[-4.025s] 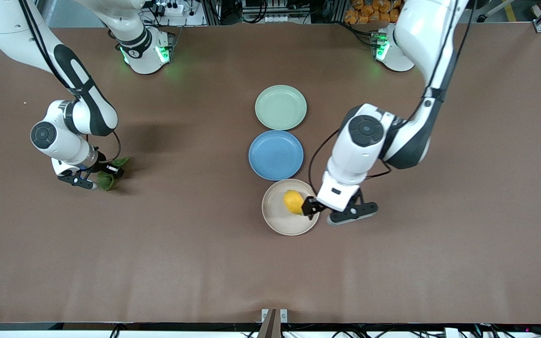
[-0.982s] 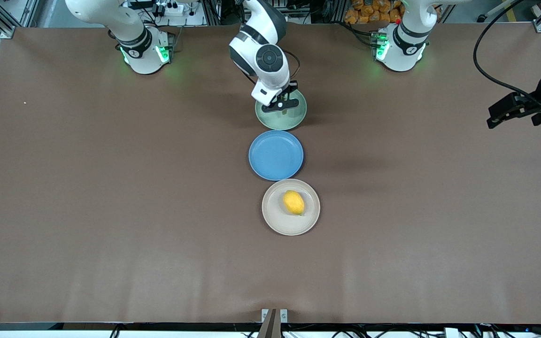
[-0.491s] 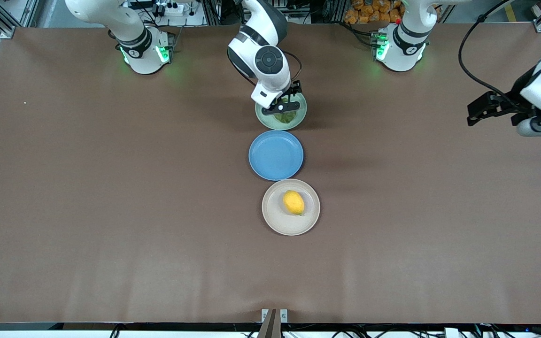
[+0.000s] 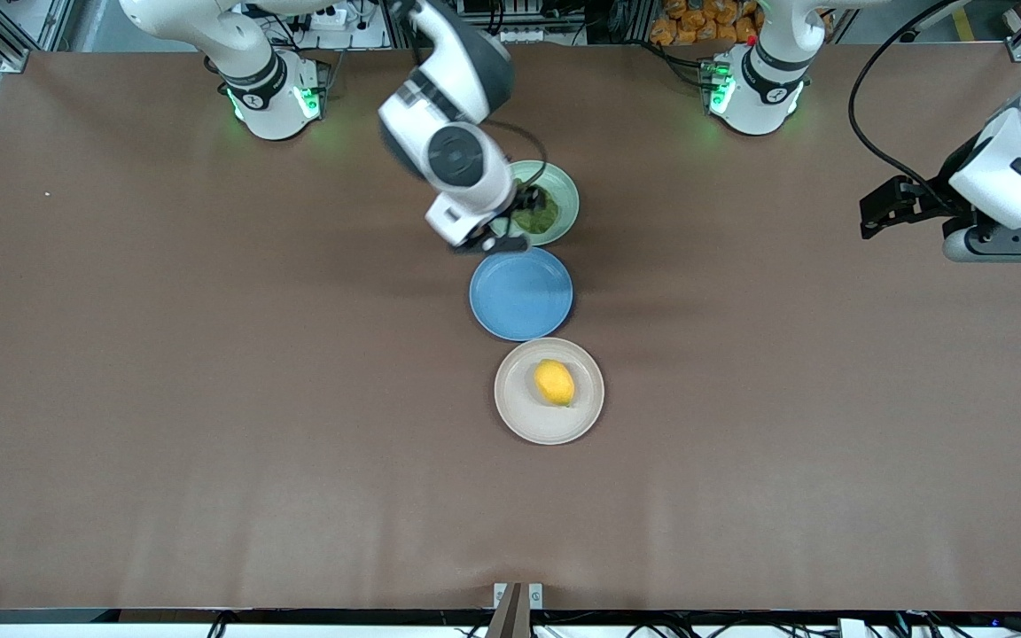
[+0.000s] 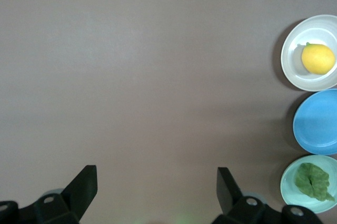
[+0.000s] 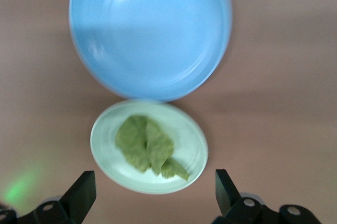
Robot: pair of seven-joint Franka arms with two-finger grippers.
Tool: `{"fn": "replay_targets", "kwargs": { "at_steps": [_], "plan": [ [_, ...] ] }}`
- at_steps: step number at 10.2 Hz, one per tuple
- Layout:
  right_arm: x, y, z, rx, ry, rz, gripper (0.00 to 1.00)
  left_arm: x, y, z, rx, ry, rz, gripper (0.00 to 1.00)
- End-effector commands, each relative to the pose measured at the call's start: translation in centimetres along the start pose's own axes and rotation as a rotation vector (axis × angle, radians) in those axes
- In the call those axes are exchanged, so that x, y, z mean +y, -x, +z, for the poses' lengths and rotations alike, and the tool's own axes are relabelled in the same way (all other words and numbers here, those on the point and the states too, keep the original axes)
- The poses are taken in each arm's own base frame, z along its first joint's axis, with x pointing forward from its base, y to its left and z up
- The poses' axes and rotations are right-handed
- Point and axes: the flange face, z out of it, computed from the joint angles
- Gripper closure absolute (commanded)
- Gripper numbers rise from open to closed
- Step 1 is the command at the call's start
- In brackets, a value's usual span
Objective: Place lemon and lettuce in plates
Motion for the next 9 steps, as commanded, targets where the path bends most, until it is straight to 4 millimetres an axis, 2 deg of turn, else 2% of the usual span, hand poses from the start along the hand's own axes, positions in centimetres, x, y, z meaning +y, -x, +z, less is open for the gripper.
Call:
{"fn": "replay_targets", "kwargs": {
  "at_steps": [1, 2, 3, 4, 5, 7, 9],
  "plan": [
    [6.7, -5.6, -4.8, 0.046, 0.021, 0.095, 0.0, -0.5, -0.1, -0.1, 0.049, 0.004, -0.021, 0.0],
    [10.5, -8.0, -6.8, 0.082, 0.043, 0.12, 0.0, -2.0, -0.5, -0.9, 0.088, 0.011, -0.039, 0.0],
    [14.8, -10.5, -8.4, 0.098, 0.04, 0.115, 0.0, -2.5, -0.7, -0.7, 0.097, 0.012, -0.045, 0.0],
    [19.7, -12.9, -9.7, 0.1, 0.021, 0.097, 0.0, -2.4, -0.9, -0.2, 0.097, 0.01, -0.042, 0.0],
    [25.5, -14.8, -11.9, 0.112, 0.0, 0.069, 0.0, -2.5, -0.7, 0.5, 0.087, 0.01, -0.045, 0.0],
    [34.8, -16.3, -15.0, 0.128, -0.012, 0.041, 0.0, -3.1, -1.3, 1.1, 0.102, 0.01, -0.054, 0.0],
    [43.4, -15.6, -17.6, 0.113, 0.01, 0.104, 0.0, -2.7, -1.0, 0.8, 0.119, 0.013, -0.052, 0.0]
  ]
}}
